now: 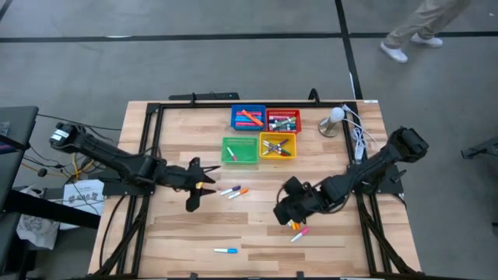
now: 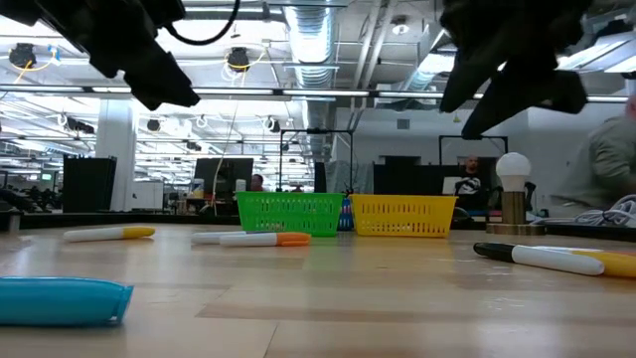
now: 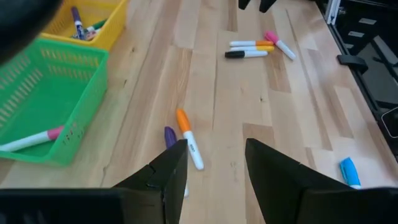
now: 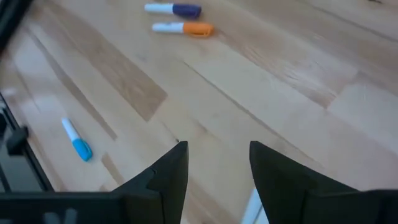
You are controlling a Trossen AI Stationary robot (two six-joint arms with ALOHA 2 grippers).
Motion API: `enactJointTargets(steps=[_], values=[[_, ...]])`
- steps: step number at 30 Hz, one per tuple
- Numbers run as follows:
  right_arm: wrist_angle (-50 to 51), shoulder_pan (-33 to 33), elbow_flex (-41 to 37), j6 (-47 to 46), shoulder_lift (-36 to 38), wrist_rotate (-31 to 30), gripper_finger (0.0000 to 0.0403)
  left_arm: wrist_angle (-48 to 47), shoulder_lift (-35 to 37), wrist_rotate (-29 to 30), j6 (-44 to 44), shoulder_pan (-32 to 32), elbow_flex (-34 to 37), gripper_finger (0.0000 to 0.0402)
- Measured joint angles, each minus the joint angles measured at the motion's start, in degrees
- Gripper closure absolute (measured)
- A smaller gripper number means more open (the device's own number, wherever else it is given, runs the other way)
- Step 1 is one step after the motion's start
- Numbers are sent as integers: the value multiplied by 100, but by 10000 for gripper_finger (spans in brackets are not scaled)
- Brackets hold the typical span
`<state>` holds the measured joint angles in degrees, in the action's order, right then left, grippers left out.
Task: Pick & Place Markers
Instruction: Put the pink mini marker into the green bin
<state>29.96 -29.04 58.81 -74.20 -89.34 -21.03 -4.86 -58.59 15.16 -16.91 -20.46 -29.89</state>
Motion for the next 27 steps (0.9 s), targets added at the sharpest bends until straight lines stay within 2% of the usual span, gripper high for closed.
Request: enactJointTargets(steps=[4,13,21,27], values=[[-3,-286,0,-554,0,-447,243,17,-2,227,-140,-179,0,241],[-128,-546,4,-1245,-186,-613,241,31,-5,246,-731,-570,0,241],[-718,-529,9,-1464,-1195,152,241,66,-6,243,-1355,-1022,130,241],[-699,-504,330,-1483,-1665,311,240,137,16,241,-1797,-1157,351,241]])
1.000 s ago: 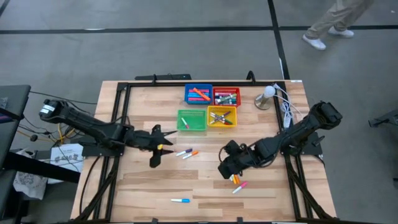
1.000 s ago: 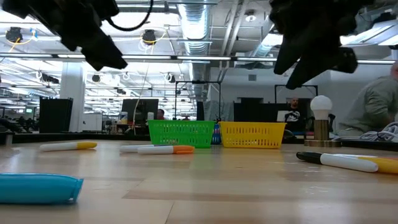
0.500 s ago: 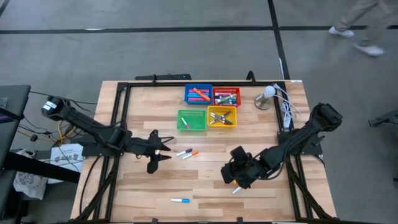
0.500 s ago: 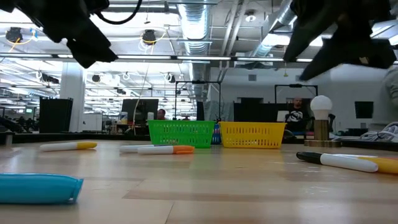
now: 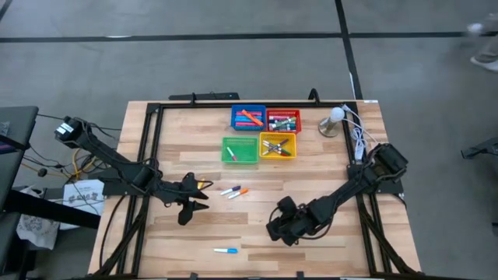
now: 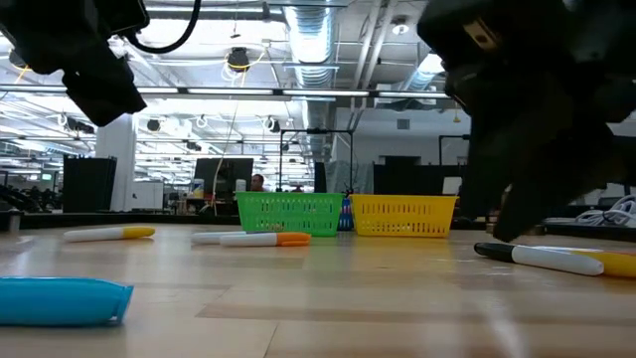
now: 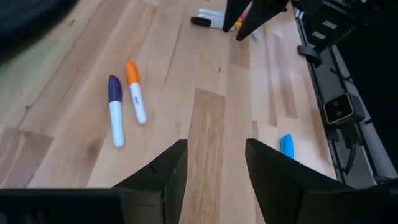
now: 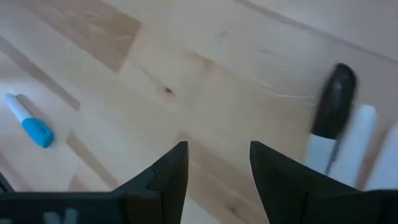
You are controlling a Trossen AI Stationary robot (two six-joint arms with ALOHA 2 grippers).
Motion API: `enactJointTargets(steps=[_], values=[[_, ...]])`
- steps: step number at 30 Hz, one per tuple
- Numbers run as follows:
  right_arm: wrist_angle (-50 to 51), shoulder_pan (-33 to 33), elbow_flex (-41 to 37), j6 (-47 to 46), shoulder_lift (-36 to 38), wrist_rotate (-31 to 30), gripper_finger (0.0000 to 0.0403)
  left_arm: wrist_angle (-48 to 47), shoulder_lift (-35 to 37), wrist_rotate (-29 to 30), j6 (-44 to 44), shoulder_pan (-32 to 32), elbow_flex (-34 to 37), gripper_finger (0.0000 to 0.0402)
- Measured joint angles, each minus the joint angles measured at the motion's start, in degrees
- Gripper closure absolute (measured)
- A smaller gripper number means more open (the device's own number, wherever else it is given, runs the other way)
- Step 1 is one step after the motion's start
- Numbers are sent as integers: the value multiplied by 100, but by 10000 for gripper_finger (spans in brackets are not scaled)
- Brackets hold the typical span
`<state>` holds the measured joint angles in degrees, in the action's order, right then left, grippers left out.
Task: Pick & Place Markers
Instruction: Put the pink mini marker into the green bin
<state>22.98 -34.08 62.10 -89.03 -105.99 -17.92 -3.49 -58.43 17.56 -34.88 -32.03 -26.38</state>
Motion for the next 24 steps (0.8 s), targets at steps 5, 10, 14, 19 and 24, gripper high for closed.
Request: enactJointTargets(steps=[5,10,14,19,24], values=[[445,96,362,354,-6,2,240,39,-14,4,-6,-2,12,241],[1634,300,789,687,31,28,241,55,-13,66,37,1,12,241],[2164,451,972,877,-5,525,241,57,-12,83,40,7,12,241],[2313,373,982,951,-7,1663,241,57,-12,47,53,7,12,241],[2290,108,984,953,-7,2309,243,55,-12,46,53,7,12,241]])
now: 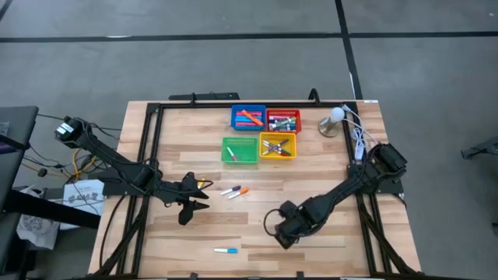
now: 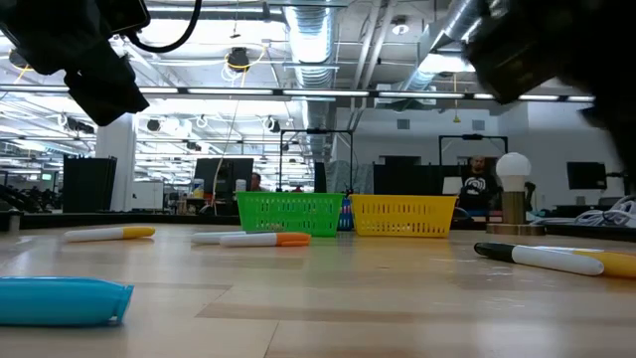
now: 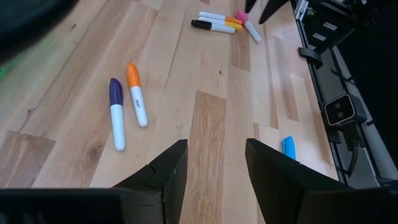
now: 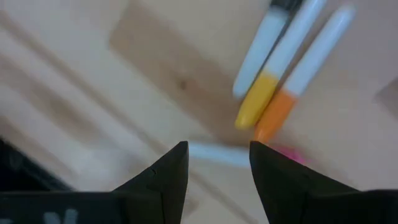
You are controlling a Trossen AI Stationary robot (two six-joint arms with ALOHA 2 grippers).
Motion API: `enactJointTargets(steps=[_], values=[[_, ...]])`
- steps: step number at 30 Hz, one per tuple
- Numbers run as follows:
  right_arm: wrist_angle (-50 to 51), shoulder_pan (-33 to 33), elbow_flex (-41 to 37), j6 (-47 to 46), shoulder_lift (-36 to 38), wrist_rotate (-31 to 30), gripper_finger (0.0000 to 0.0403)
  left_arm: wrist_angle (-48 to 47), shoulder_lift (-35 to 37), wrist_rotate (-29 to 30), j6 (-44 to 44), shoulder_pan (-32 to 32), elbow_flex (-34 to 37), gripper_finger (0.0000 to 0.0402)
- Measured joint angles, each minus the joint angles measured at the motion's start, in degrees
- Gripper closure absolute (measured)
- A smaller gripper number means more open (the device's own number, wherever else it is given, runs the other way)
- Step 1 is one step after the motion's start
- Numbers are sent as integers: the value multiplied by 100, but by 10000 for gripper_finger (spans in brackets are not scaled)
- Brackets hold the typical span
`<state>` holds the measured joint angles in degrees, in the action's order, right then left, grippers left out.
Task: Pick & Place Markers
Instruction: Put the pink mini marker into the green bin
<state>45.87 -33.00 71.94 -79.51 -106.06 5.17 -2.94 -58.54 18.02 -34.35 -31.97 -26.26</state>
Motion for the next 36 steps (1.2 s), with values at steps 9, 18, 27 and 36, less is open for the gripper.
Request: enactJointTargets(steps=[9,18,27,36], values=[[61,-605,0,1008,0,51,243,0,0,78,105,2,0,241],[388,-885,0,3574,0,-273,272,0,0,146,105,2,0,241],[378,-855,0,4508,-11,-379,296,0,0,148,105,2,0,241],[123,-734,-284,4553,-17,-405,296,0,0,148,105,2,0,241]])
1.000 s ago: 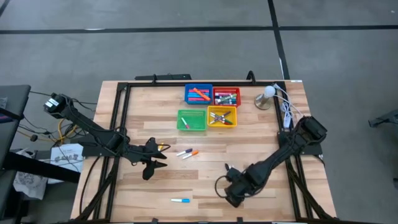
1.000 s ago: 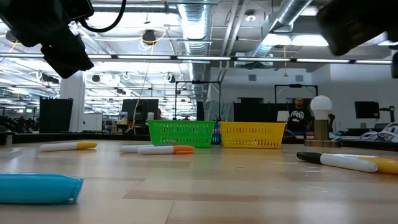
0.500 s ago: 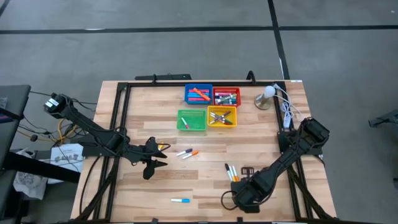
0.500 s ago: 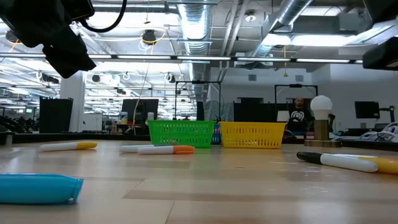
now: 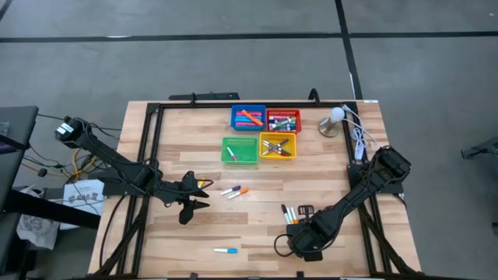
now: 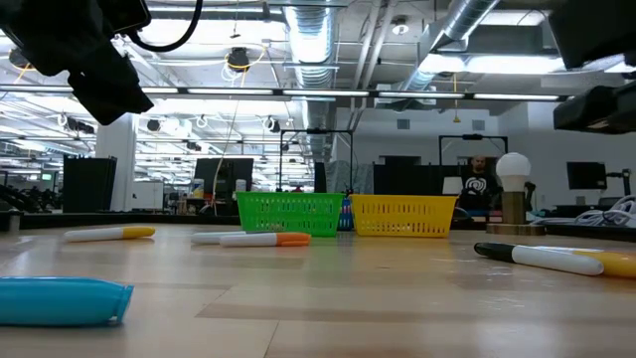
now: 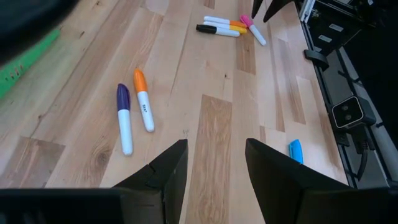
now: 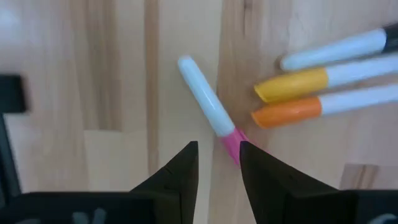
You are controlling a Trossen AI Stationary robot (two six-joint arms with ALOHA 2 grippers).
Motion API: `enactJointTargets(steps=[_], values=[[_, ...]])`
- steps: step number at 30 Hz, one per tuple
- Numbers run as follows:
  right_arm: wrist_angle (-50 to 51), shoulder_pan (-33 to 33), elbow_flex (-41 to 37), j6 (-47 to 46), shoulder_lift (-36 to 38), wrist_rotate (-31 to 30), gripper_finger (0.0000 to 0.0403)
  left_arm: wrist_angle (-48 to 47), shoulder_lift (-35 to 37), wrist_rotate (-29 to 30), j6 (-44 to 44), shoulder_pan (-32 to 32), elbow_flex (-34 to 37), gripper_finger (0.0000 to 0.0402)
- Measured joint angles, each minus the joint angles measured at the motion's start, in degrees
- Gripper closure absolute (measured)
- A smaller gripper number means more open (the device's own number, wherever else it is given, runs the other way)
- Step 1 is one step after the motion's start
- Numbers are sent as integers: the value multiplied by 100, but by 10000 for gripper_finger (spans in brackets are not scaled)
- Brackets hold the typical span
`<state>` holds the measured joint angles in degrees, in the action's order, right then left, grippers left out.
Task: Pick & Place Markers
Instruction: Put the pink mini marker into the green bin
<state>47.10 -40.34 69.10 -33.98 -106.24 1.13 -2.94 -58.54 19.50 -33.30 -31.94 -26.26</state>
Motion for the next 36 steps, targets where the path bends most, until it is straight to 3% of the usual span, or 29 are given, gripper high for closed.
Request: enactJointTargets(steps=[16,23,36], values=[[237,0,-29,29,0,-133,296,12,0,-1,0,0,2,241],[209,0,-29,622,0,-187,296,39,0,-1,0,0,2,241],[164,0,-36,705,-105,-277,296,44,0,1,0,0,2,241]])
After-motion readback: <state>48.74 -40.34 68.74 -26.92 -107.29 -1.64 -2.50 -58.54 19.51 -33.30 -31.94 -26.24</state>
